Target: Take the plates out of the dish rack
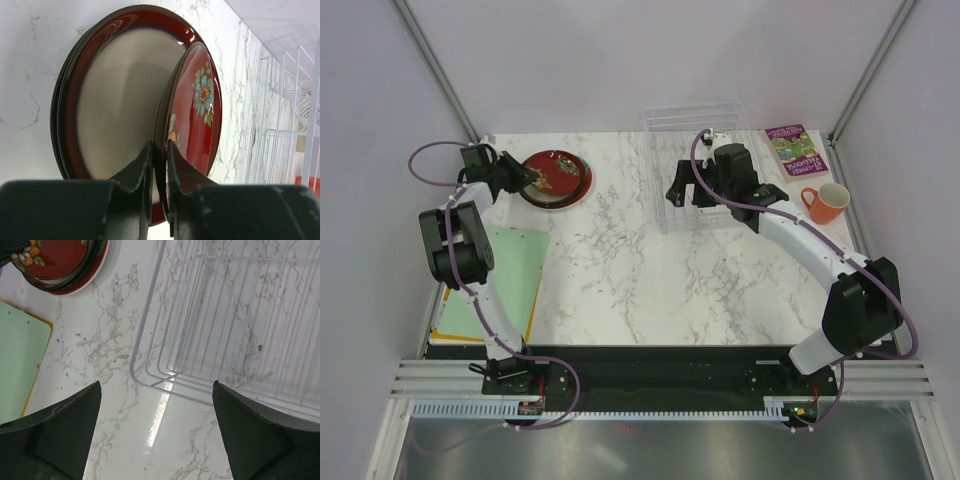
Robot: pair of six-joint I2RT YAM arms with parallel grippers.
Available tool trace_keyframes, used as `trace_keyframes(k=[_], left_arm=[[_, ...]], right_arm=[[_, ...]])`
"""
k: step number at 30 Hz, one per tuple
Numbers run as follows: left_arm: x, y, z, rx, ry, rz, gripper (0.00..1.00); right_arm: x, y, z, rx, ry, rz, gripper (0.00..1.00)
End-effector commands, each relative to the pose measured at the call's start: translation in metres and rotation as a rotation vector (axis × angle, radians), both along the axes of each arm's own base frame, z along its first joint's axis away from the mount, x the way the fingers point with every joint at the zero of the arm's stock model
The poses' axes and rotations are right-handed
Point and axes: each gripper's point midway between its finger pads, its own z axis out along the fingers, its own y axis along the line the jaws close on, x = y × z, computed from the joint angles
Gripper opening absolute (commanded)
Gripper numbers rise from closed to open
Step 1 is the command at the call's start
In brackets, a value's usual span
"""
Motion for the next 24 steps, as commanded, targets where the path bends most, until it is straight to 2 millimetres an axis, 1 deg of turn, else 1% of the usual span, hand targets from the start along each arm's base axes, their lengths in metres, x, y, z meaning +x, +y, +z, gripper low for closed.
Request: trace_keyframes(k=[1, 5, 6, 8, 9, 10, 11, 12, 13, 19, 20, 21, 22, 23, 24], left_arm=[[0.01, 0.002, 0.005, 0.039, -0.053, -0.046, 0.22], [0.007, 0.003, -0.001, 0.046, -0.035, -0.043, 0.29], [0.007, 0.003, -0.002, 0.051, -0.033, -0.043, 0.33], [0.007, 0.004, -0.002, 0.059, -0.036, -0.046, 0.35], [0.003, 0.003, -0.007, 0.054, -0.011, -0.048, 0.41], [0.004, 0.002, -0.006, 0.051, -0.009, -0.054, 0.48], [0.002, 0.002, -0.007, 0.05, 0.0, -0.06, 0.49], [0.002, 0.002, -0.006, 0.051, -0.002, -0.062, 0.55], [0.002, 0.002, -0.006, 0.051, 0.002, -0.057, 0.65], [-0.003, 0.006, 0.006, 0.074, 0.008, -0.033, 0.69], [-0.005, 0.006, 0.007, 0.081, 0.011, -0.03, 0.7], [-0.008, 0.008, 0.014, 0.089, 0.011, -0.021, 0.7], [-0.01, 0.01, 0.016, 0.101, 0.018, -0.009, 0.77], [-0.013, 0.01, 0.02, 0.112, 0.016, -0.01, 0.84], [-0.015, 0.012, 0.034, 0.126, -0.009, -0.001, 1.0]], right_arm=[[-0.001, 0.0, 0.008, 0.013, -0.031, 0.011, 0.98], [-0.004, -0.001, 0.01, 0.016, -0.034, 0.009, 0.98], [-0.004, -0.002, 0.01, 0.016, -0.034, 0.007, 0.98], [-0.005, -0.004, 0.011, 0.016, -0.037, 0.003, 0.98], [-0.005, -0.004, 0.01, 0.016, -0.034, 0.002, 0.98], [-0.006, -0.005, 0.011, 0.015, -0.036, 0.003, 0.98], [-0.007, -0.006, 0.011, 0.017, -0.037, -0.001, 0.98], [-0.007, -0.006, 0.011, 0.017, -0.037, 0.001, 0.98], [-0.009, -0.006, 0.012, 0.019, -0.037, 0.001, 0.98], [-0.014, -0.011, 0.011, 0.022, -0.033, -0.008, 0.98], [-0.016, -0.012, 0.013, 0.023, -0.04, -0.007, 0.98], [-0.017, -0.013, 0.014, 0.023, -0.041, -0.012, 0.98], [-0.019, -0.015, 0.012, 0.02, -0.04, -0.016, 0.98], [-0.02, -0.017, 0.015, 0.019, -0.048, -0.022, 0.98], [-0.021, -0.019, 0.015, 0.013, -0.05, -0.027, 0.98]])
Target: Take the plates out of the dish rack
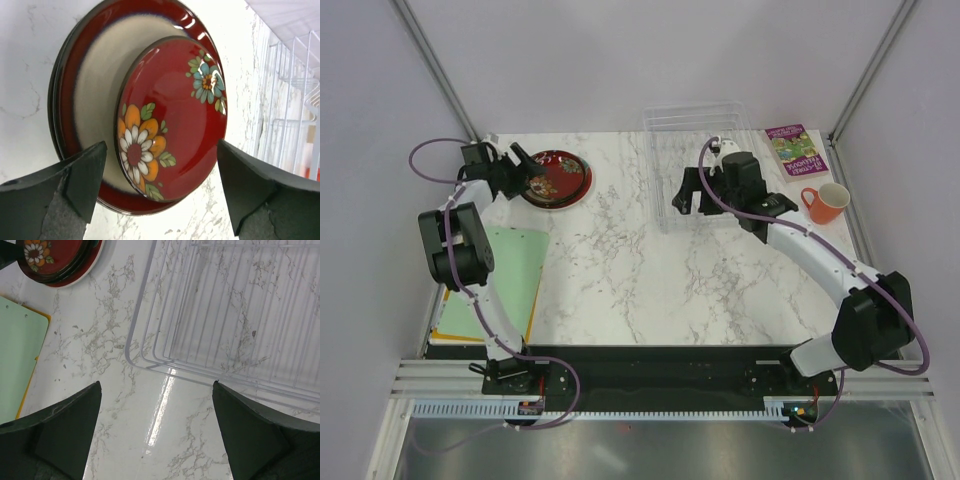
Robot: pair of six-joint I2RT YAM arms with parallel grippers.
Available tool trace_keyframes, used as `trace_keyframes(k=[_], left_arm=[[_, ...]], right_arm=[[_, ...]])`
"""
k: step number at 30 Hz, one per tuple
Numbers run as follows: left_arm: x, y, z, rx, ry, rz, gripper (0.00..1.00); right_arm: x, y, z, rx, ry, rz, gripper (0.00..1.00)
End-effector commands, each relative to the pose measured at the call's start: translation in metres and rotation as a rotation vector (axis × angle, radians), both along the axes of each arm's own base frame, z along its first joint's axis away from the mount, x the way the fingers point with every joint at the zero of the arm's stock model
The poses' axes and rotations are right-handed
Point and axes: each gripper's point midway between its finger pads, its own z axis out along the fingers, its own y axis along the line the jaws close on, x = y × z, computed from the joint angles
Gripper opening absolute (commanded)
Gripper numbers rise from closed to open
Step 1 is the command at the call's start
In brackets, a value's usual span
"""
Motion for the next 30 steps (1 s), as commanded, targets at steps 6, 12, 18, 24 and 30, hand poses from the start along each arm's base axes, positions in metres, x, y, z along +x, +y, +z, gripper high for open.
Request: trace_keyframes(k=[6, 12, 18, 24, 30], left_arm=[[-0.033, 0.017, 0.077, 0.172, -0.072, 0.058, 1.0], [-0.082, -0.01, 0.151, 0.211, -0.226, 0.01, 1.0], [-0.158, -0.049, 0.208, 0.255, -0.419, -0.072, 1.0], [-0.223, -0.073, 0.224, 0.273, -0.563, -0.109, 1.0], [-0.261, -0.079, 0.224, 0.334, -0.656, -0.119, 1.0]], right_arm=[[-0.013, -0.028, 0.02, -0.042, -0.073, -0.068, 0.98], [-0.028, -0.068, 0.016, -0.168, -0.118, -0.175, 0.98], [-0.048, -0.112, 0.017, -0.268, -0.181, -0.305, 0.98], [-0.07, -0.149, 0.001, -0.349, -0.199, -0.419, 0.98], [-0.079, -0.153, -0.001, -0.289, -0.197, -0.473, 0.98]])
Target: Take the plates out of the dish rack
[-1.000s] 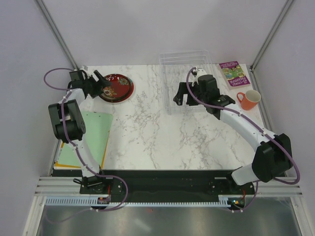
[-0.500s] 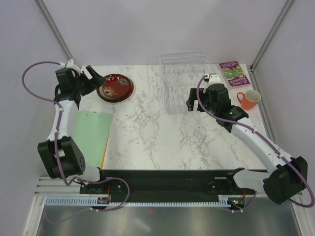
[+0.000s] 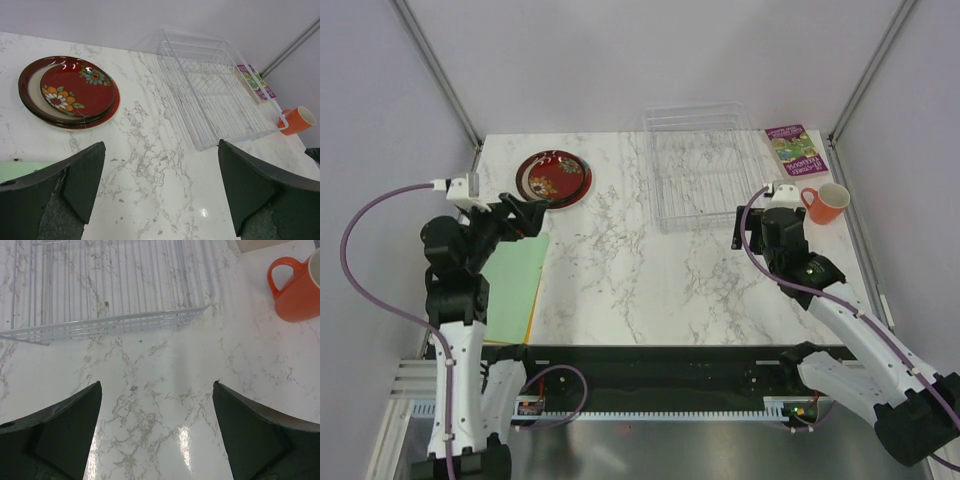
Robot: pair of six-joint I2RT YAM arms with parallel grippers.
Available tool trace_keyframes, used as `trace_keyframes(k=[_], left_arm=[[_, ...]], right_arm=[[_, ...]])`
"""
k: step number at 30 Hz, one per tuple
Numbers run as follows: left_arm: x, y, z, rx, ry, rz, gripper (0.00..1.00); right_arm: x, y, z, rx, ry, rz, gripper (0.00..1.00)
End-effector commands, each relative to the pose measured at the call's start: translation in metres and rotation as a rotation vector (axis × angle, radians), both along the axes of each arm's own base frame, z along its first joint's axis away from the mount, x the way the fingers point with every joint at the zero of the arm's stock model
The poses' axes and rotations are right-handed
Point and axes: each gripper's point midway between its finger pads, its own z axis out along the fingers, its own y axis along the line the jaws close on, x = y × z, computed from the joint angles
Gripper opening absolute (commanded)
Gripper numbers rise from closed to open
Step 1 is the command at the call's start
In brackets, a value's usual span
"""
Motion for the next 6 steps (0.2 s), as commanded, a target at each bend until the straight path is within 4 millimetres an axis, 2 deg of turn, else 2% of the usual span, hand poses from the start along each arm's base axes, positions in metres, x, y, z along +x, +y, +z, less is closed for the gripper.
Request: trace_keyframes(k=[1, 6], left_arm=[[-0.023, -0.001, -0.004, 0.074, -0.068, -0.004, 1.0], [-0.027, 0.005, -0.013, 0.076, -0.056, 0.04, 1.0]], right_arm=[[-0.002, -0.01, 0.01, 0.037, -0.049, -0.074, 0.98], [-0.003, -0.023, 0.008, 0.024, -0.07, -0.148, 0.98]])
